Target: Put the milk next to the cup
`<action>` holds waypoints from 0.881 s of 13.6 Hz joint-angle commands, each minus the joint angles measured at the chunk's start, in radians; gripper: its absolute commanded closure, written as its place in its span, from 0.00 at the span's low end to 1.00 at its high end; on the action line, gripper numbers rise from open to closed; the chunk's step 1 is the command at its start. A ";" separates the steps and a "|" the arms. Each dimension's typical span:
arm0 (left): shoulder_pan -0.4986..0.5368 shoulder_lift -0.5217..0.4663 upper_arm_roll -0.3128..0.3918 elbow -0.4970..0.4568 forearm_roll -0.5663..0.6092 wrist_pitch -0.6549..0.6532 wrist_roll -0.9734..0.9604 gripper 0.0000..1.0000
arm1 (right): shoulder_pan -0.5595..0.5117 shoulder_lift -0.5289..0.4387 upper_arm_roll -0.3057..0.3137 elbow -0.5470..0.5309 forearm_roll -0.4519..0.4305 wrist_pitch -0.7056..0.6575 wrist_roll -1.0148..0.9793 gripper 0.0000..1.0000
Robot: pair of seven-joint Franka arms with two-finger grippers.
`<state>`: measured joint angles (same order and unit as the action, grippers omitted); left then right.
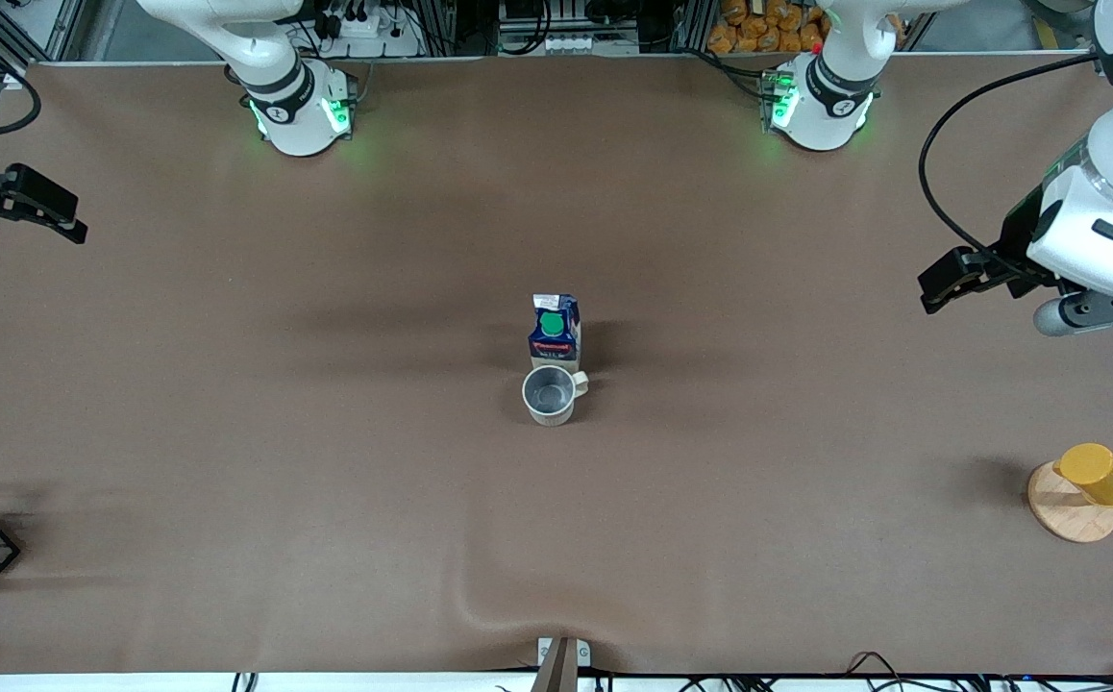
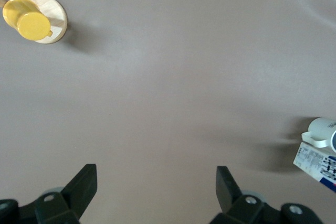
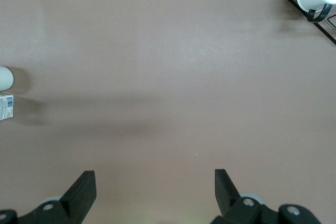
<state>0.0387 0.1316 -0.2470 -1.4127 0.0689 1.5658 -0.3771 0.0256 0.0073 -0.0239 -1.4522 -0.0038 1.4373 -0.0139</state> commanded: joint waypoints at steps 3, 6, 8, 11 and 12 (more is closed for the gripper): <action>0.013 -0.164 0.006 -0.187 -0.011 0.025 0.033 0.00 | 0.005 -0.006 -0.001 -0.005 -0.012 0.005 -0.005 0.00; 0.006 -0.190 0.032 -0.207 -0.029 0.019 0.098 0.00 | 0.005 -0.006 -0.002 -0.005 -0.013 0.003 -0.005 0.00; 0.009 -0.191 0.032 -0.203 -0.020 0.013 0.127 0.00 | 0.005 -0.006 -0.002 -0.005 -0.013 0.005 -0.006 0.00; 0.003 -0.191 0.089 -0.206 -0.037 0.013 0.191 0.00 | 0.007 -0.004 -0.002 -0.005 -0.012 0.005 -0.005 0.00; -0.006 -0.193 0.104 -0.203 -0.060 0.013 0.207 0.00 | 0.007 -0.004 -0.001 -0.007 -0.013 0.005 -0.006 0.00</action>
<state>0.0395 -0.0343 -0.1843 -1.5920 0.0517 1.5675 -0.2237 0.0257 0.0074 -0.0235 -1.4524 -0.0038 1.4379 -0.0139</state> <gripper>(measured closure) 0.000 0.000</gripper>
